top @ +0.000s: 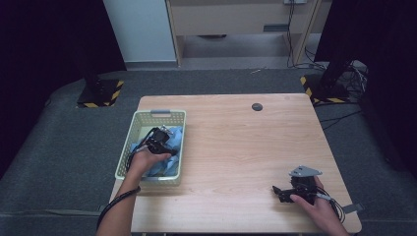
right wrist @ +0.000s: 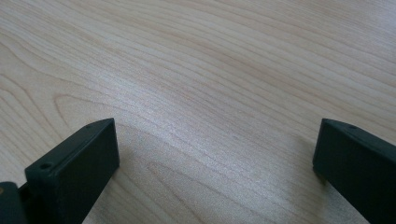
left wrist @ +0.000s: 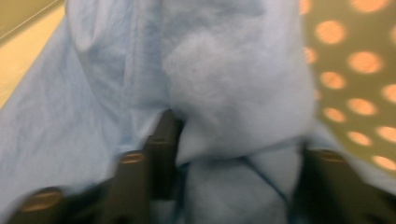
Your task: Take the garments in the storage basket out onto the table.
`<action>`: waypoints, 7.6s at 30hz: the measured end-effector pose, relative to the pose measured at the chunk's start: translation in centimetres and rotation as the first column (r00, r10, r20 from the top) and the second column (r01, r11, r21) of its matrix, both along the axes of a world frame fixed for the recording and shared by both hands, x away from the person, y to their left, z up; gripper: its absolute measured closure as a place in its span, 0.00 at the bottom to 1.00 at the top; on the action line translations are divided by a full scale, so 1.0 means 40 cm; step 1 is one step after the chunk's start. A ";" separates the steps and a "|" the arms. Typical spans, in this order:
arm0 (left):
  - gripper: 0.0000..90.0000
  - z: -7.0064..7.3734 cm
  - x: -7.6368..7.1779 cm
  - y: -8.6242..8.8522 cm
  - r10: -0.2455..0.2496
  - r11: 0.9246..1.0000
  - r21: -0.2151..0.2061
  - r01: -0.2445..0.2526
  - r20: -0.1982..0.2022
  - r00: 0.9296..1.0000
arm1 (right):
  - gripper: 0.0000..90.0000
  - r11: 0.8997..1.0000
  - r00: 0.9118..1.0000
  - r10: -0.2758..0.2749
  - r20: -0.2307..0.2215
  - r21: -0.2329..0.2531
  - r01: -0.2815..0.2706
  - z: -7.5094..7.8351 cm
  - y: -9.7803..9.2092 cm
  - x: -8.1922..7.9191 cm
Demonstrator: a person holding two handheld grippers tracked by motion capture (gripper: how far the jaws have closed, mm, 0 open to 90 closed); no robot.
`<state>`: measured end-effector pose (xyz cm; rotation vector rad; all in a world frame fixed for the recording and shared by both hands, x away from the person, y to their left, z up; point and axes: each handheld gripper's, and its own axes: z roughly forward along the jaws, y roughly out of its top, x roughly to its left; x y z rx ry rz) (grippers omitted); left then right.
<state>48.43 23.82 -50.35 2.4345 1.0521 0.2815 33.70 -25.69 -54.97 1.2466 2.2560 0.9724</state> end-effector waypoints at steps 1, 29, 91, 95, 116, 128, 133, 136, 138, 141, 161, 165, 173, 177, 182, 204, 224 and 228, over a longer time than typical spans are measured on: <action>0.68 0.001 0.000 -0.001 0.006 1.000 0.000 -0.006 -0.003 1.000 | 0.01 1.000 1.000 0.000 0.000 0.000 0.000 0.000 0.000 0.000; 0.83 0.105 -0.047 0.017 -0.027 0.999 -0.025 0.030 0.130 0.991 | 0.01 1.000 1.000 0.001 0.000 0.000 -0.001 0.000 0.000 0.000; 0.83 0.317 -0.180 0.009 -0.036 0.982 -0.160 0.102 0.368 0.929 | 0.01 1.000 1.000 0.001 -0.001 0.000 -0.001 0.000 0.002 0.003; 0.83 0.330 -0.183 -0.018 -0.054 0.979 -0.161 0.123 0.375 0.926 | 0.01 1.000 1.000 0.001 -0.001 0.000 -0.001 0.000 0.002 0.003; 0.83 0.342 -0.179 -0.166 -0.159 0.966 -0.131 0.222 0.375 0.913 | 0.01 1.000 1.000 0.004 0.000 -0.001 -0.004 0.000 0.001 0.003; 0.83 0.339 -0.176 -0.235 -0.211 0.955 -0.118 0.272 0.374 0.903 | 0.01 1.000 1.000 0.006 0.000 -0.001 -0.006 0.000 0.001 0.004; 0.83 0.334 -0.175 -0.266 -0.229 0.950 -0.115 0.290 0.373 0.899 | 0.01 1.000 1.000 0.006 0.000 -0.001 -0.006 0.000 0.001 0.004; 0.83 0.334 -0.175 -0.279 -0.237 0.948 -0.115 0.298 0.373 0.897 | 0.01 1.000 1.000 0.006 0.000 -0.001 -0.006 0.000 0.001 0.004; 0.83 0.330 -0.176 -0.290 -0.246 0.947 -0.106 0.304 0.370 0.896 | 0.01 1.000 1.000 0.006 0.000 -0.001 -0.006 0.000 0.001 0.004; 0.83 0.323 -0.178 -0.306 -0.260 0.945 -0.095 0.313 0.364 0.894 | 0.01 1.000 1.000 0.007 0.000 -0.001 -0.007 0.000 0.001 0.004; 0.83 0.268 -0.181 -0.366 -0.283 0.935 -0.112 0.337 0.340 0.897 | 0.01 1.000 1.000 0.008 -0.001 -0.001 -0.008 0.000 0.001 0.004; 0.83 0.258 -0.181 -0.375 -0.287 0.933 -0.115 0.341 0.336 0.897 | 0.01 1.000 1.000 0.008 0.000 -0.001 -0.008 0.000 0.001 0.005; 0.83 0.230 -0.179 -0.404 -0.295 0.929 -0.124 0.349 0.323 0.899 | 0.01 1.000 1.000 0.008 0.000 -0.001 -0.008 0.000 0.001 0.004; 0.83 0.215 -0.177 -0.420 -0.294 0.927 -0.136 0.350 0.316 0.902 | 0.01 1.000 1.000 0.008 0.000 -0.001 -0.008 0.000 0.001 0.005; 0.83 0.202 -0.172 -0.439 -0.298 0.927 -0.133 0.352 0.311 0.903 | 0.01 1.000 1.000 0.008 -0.001 0.000 -0.008 0.000 0.001 0.004; 0.81 0.100 -0.137 -0.570 -0.317 0.928 -0.125 0.352 0.236 0.919 | 0.01 1.000 1.000 0.008 0.000 0.000 -0.008 0.000 0.001 0.005; 0.10 0.141 -0.189 -0.536 -0.238 0.922 -0.227 0.313 0.303 0.923 | 0.01 1.000 1.000 0.011 -0.002 0.000 -0.011 0.000 0.003 0.007; 0.11 0.114 -0.225 -0.503 -0.220 0.927 -0.233 0.295 0.301 0.928 | 0.01 1.000 1.000 0.012 -0.002 0.000 -0.012 0.000 0.003 0.008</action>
